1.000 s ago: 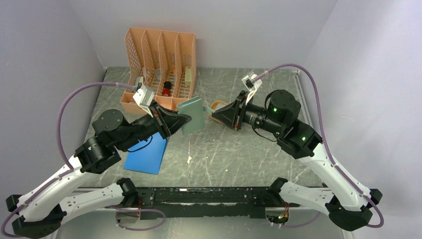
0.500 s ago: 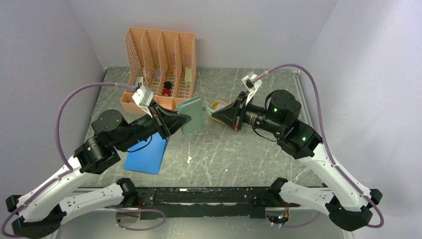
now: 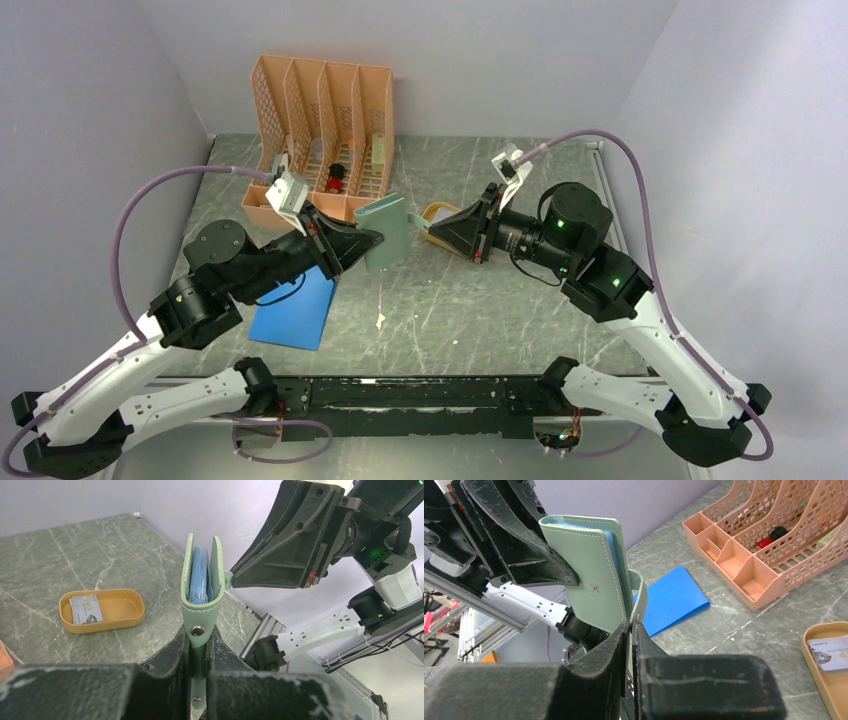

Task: Put the credit cards into the card holder
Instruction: Close the card holder at the center of the board.

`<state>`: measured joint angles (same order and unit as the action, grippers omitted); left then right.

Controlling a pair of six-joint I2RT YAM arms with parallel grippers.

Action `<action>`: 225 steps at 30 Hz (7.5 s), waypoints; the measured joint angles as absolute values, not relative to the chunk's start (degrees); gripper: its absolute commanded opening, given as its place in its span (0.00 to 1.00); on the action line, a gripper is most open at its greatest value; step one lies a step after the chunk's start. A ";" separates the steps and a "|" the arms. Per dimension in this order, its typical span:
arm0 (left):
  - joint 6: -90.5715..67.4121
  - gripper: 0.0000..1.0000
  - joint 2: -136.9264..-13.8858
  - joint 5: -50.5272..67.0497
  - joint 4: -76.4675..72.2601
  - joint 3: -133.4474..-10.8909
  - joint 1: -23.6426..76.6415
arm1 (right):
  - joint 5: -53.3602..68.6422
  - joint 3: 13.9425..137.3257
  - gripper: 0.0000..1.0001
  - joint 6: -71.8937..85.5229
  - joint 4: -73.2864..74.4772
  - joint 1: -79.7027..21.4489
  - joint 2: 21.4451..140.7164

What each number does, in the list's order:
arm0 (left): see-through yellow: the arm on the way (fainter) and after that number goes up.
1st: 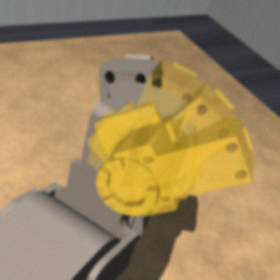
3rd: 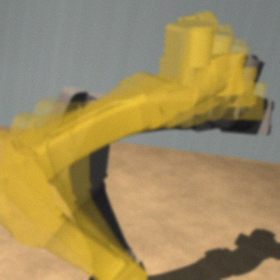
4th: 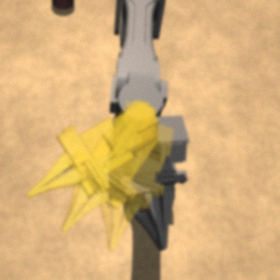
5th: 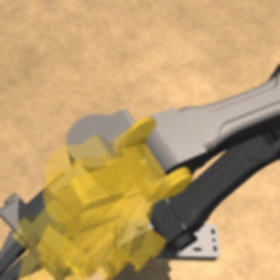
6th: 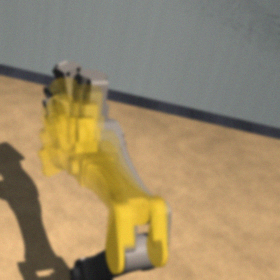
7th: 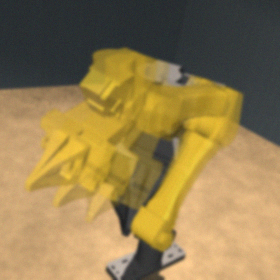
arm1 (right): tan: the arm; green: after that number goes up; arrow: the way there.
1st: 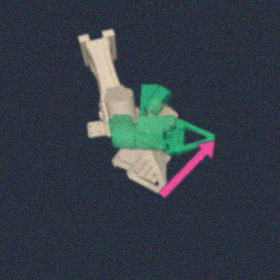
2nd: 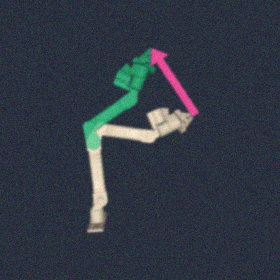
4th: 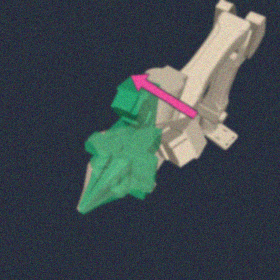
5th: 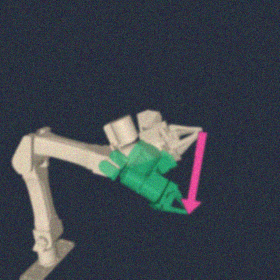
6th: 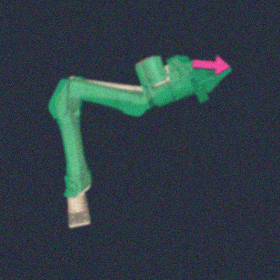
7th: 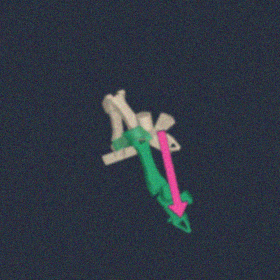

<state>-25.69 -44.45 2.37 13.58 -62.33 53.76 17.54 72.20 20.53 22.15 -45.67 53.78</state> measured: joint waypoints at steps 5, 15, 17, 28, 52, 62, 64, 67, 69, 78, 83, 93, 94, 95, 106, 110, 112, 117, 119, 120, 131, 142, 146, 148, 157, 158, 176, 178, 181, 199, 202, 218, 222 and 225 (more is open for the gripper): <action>-25.69 0.05 -44.36 2.37 13.61 -62.33 53.76 | 17.61 72.20 0.14 20.56 22.13 -45.67 53.78; -25.71 0.05 -44.18 2.37 13.58 -62.33 53.76 | 17.85 72.20 0.14 20.56 22.15 -45.67 54.24; -25.71 0.05 -44.21 2.37 13.58 -62.33 53.76 | 17.87 72.20 0.14 20.56 22.13 -45.67 54.33; -25.71 0.05 -44.21 2.37 13.58 -62.33 53.76 | 18.70 72.20 0.03 20.58 22.13 -45.67 54.48; -24.82 0.05 -48.53 2.85 13.15 -64.12 53.76 | 22.39 72.34 0.00 19.59 21.32 -45.67 54.37; -24.82 0.05 -50.28 3.46 13.10 -64.45 53.76 | 24.25 72.75 0.00 18.98 21.74 -45.67 56.12; -24.80 0.05 -50.63 3.60 13.10 -64.86 53.76 | 24.32 72.86 0.00 18.98 21.74 -45.67 56.36; -24.77 0.05 -50.89 3.79 13.02 -65.21 53.76 | 24.71 72.88 0.00 18.98 21.74 -45.67 56.51; -24.77 0.05 -51.09 3.99 12.88 -65.21 53.76 | 24.80 72.99 0.00 18.98 21.74 -45.67 56.69; -24.77 0.05 -51.35 4.40 12.53 -65.21 53.76 | 24.88 73.06 0.00 19.11 21.56 -45.67 57.14; -24.77 0.05 -51.33 4.58 12.21 -65.21 53.76 | 24.91 73.06 0.00 19.40 20.93 -45.67 57.14; -24.80 0.05 -51.33 4.99 11.92 -65.21 53.76 | 24.93 72.95 0.00 20.45 20.16 -45.67 57.14; -24.80 0.05 -51.33 5.06 11.88 -65.21 53.76 | 24.95 72.95 0.00 20.51 20.05 -45.67 57.14; -24.80 0.05 -51.33 5.17 11.84 -65.21 53.76 | 24.99 72.95 0.00 20.56 19.97 -45.67 57.14; -24.82 0.05 -51.37 5.65 11.84 -65.21 53.74 | 25.10 72.58 0.00 21.08 19.55 -45.67 57.14; -24.82 0.05 -51.40 5.80 11.84 -65.21 53.74 | 25.08 72.49 0.00 21.56 19.49 -45.67 57.14; -24.82 0.05 -51.40 5.89 11.84 -65.21 53.74 | 25.06 72.16 0.00 21.89 19.03 -45.67 57.10; -24.82 0.05 -51.55 6.02 11.88 -65.21 53.49 | 24.47 71.05 0.00 22.83 17.85 -45.67 56.99; -24.82 0.05 -51.59 6.09 11.88 -65.21 53.39 | 24.23 70.65 0.00 23.27 17.30 -45.67 56.93; -24.82 0.05 -51.59 6.13 11.88 -65.21 53.34 | 24.14 70.52 0.00 23.49 17.10 -45.67 56.88; -24.75 0.05 -51.16 6.26 11.88 -65.21 53.30 | 24.03 69.67 0.00 25.08 15.51 -45.67 56.38; -24.58 0.05 -50.24 6.26 11.90 -65.19 53.32 | 24.27 69.69 0.00 25.58 13.91 -45.74 56.40; -24.58 0.05 -50.17 6.28 11.90 -65.19 53.32 | 24.45 69.69 0.00 25.71 13.69 -45.74 56.47; -24.58 0.05 -50.15 6.28 11.90 -65.19 53.32 | 24.51 69.69 0.00 25.74 13.54 -45.71 56.53; -24.36 0.05 -50.41 6.55 11.88 -65.19 53.30 | 24.69 69.69 0.00 26.20 13.28 -45.71 56.77; -24.34 0.05 -50.43 6.55 11.88 -65.19 53.30 | 24.69 69.69 0.00 26.33 13.28 -45.71 56.77; -24.43 0.05 -50.48 9.17 11.29 -65.19 52.62 | 24.84 69.67 0.00 27.29 13.08 -45.71 57.10; -24.45 0.05 -50.48 9.80 10.87 -65.19 52.53 | 24.95 69.67 0.00 27.44 12.91 -45.71 57.08; -24.67 0.05 -50.46 10.61 10.31 -65.19 52.29 | 25.08 69.67 0.00 27.68 12.51 -45.71 57.01; -26.41 0.05 -50.74 16.36 5.34 -65.17 51.03 | 25.74 69.76 0.00 29.39 9.82 -45.71 55.99; -26.46 0.05 -50.76 16.93 4.78 -65.17 50.98 | 25.98 69.93 0.00 29.56 9.65 -45.71 55.99; -27.57 0.05 -52.38 21.65 1.26 -64.84 50.76 | 29.30 70.46 0.00 30.39 9.56 -46.63 56.71; -26.50 0.05 -51.59 20.14 2.94 -64.84 51.05 | 30.22 70.48 0.00 29.52 9.78 -46.63 57.04; -26.09 0.05 -50.81 17.21 4.91 -64.82 51.96 | 30.59 70.48 0.00 28.16 10.37 -46.70 57.08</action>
<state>-26.09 -50.81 17.21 4.91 -64.82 51.96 30.59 70.48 28.16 10.37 -46.70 57.08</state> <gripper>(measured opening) 0.112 0.006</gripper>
